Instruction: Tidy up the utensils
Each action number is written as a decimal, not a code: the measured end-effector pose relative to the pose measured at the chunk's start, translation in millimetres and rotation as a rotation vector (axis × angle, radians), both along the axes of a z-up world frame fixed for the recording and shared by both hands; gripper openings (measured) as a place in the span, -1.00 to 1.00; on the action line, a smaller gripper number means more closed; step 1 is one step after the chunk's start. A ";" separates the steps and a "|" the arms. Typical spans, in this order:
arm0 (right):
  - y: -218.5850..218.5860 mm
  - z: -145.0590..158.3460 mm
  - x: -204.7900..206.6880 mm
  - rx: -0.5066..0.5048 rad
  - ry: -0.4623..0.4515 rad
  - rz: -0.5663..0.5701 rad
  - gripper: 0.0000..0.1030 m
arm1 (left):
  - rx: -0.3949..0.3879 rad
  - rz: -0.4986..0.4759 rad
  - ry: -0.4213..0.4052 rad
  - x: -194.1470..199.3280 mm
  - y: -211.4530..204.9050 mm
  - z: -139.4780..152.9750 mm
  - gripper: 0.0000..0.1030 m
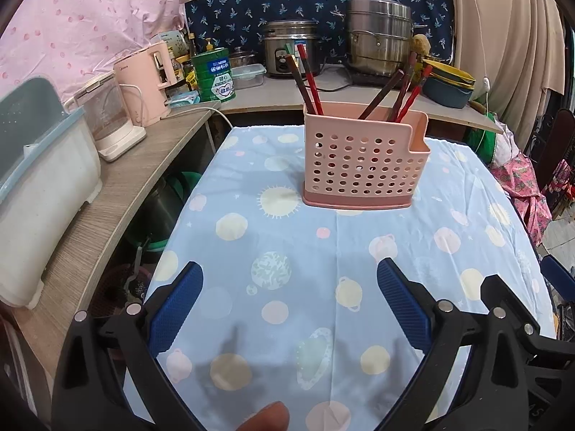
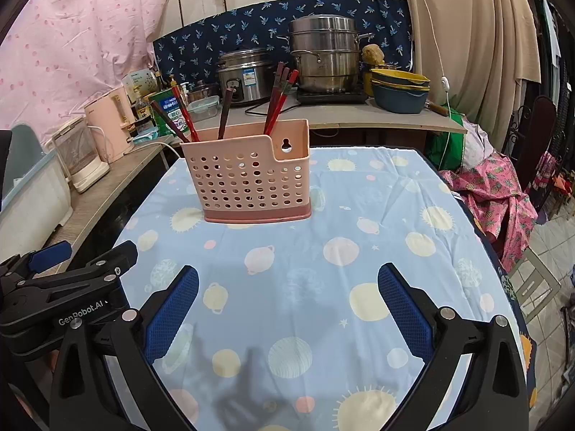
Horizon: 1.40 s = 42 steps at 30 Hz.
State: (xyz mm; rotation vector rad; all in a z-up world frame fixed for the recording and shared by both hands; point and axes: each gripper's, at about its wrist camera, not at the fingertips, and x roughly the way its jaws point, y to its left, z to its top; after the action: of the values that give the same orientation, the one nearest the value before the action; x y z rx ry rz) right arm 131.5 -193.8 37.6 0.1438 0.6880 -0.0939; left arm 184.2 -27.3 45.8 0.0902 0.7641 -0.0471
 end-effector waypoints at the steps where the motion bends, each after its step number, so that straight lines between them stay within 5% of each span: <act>1: 0.1 -0.1 0.2 -0.001 0.001 -0.001 0.87 | 0.000 0.002 0.000 -0.1 0.3 -0.2 0.81; 42: -2.4 -9.5 7.6 0.004 0.029 -0.010 0.87 | 0.007 0.025 0.013 5.9 0.7 -3.9 0.80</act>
State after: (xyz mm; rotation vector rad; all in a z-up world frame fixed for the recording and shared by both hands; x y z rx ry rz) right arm 139.1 -196.2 28.1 0.1500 0.7170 -0.1038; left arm 190.1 -26.6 41.9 0.0870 0.7779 -0.0209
